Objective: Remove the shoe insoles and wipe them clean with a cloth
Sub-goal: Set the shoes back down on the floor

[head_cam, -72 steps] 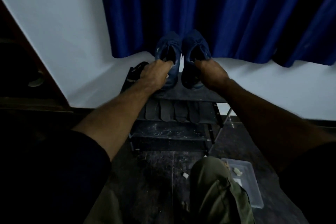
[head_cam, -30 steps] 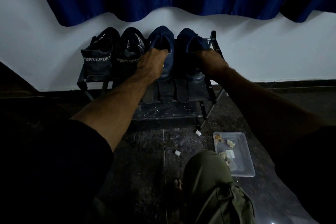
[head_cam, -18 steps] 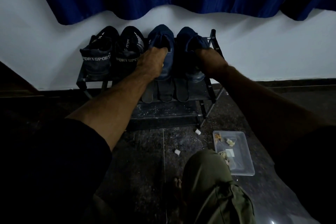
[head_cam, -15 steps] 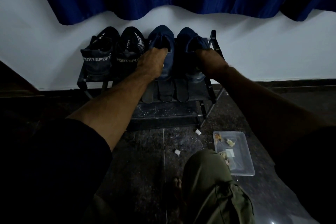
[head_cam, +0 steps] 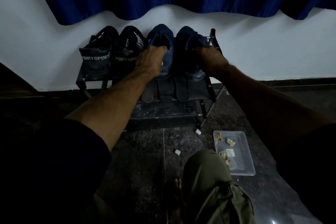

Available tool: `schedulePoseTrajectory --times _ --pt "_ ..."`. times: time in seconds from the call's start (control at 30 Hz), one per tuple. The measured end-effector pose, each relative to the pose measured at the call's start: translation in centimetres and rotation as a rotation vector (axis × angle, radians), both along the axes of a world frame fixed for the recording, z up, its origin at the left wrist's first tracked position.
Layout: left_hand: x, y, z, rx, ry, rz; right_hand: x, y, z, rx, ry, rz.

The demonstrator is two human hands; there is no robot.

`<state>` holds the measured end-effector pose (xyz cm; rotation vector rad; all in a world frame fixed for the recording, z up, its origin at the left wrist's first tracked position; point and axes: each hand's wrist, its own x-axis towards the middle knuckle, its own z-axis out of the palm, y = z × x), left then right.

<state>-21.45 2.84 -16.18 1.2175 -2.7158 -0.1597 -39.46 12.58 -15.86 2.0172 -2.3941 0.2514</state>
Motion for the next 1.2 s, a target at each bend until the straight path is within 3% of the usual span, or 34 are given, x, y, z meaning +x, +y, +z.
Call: schedulePoseTrajectory --times 0.57,0.97,1.2 --pt "0.5 1.0 0.3 -0.020 0.011 -0.019 0.6 0.0 -0.8 0.011 -0.029 -0.056" --pt "3.5 2.3 2.6 -0.066 0.153 -0.065 3.8 3.3 1.6 -0.046 -0.046 -0.170" --pt "5.6 5.2 2.5 -0.214 0.293 -0.167 6.2 6.8 1.6 -0.173 -0.015 -0.213"
